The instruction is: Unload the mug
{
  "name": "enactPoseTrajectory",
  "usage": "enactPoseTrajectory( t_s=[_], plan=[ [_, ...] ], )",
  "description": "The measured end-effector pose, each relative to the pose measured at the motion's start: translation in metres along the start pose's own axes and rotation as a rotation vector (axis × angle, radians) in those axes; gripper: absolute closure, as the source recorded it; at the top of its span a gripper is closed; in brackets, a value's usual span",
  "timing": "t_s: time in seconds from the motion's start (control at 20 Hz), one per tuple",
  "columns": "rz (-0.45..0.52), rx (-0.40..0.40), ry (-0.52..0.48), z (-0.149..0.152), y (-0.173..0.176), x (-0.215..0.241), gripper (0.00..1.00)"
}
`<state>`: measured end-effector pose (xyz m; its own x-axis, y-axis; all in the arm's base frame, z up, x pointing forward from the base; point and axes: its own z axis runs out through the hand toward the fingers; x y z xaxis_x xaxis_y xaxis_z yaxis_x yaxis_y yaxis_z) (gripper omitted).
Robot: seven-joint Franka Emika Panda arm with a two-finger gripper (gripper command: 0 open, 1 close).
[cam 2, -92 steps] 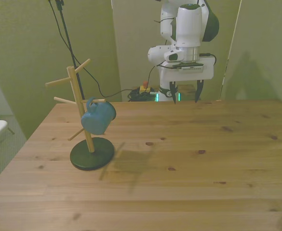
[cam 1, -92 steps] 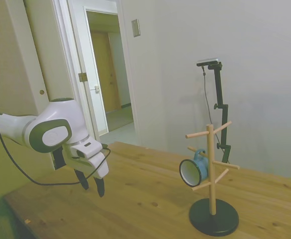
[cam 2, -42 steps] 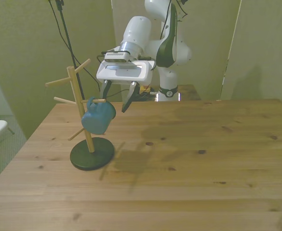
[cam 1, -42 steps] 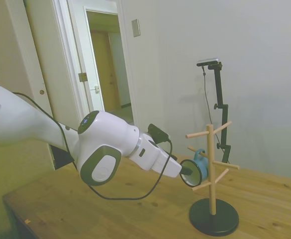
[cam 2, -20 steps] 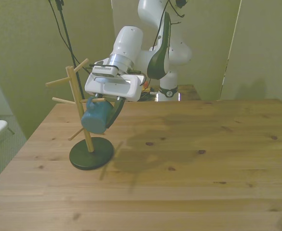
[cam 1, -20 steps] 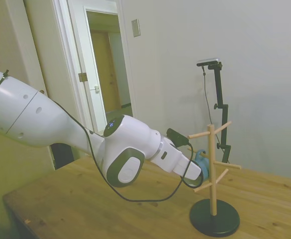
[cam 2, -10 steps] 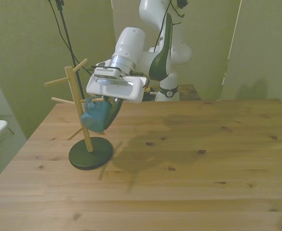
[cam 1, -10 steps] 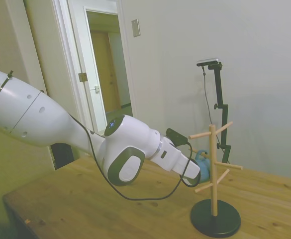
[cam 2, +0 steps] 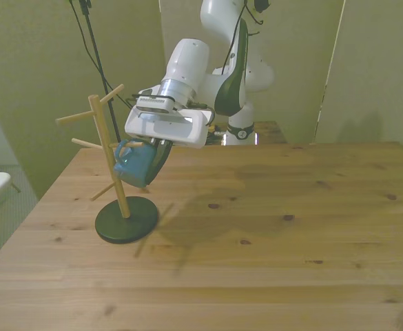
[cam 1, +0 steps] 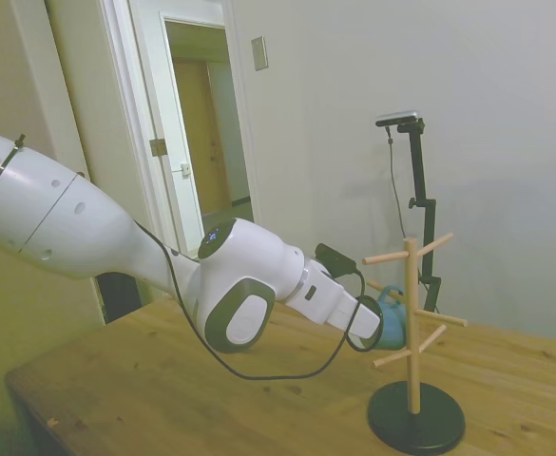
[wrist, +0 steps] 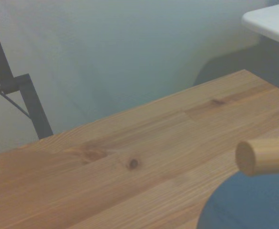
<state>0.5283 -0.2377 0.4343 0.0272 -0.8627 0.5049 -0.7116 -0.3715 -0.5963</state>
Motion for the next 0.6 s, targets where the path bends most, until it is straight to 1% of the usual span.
enactPoseTrajectory(
  t_s=[0.4, 0.6],
  plan=[
    [-0.007, 0.04, 0.016, -0.014, -0.013, 0.002, 1.0],
    [-0.027, 0.053, 0.009, -0.017, -0.021, -0.004, 1.0]
  ],
)
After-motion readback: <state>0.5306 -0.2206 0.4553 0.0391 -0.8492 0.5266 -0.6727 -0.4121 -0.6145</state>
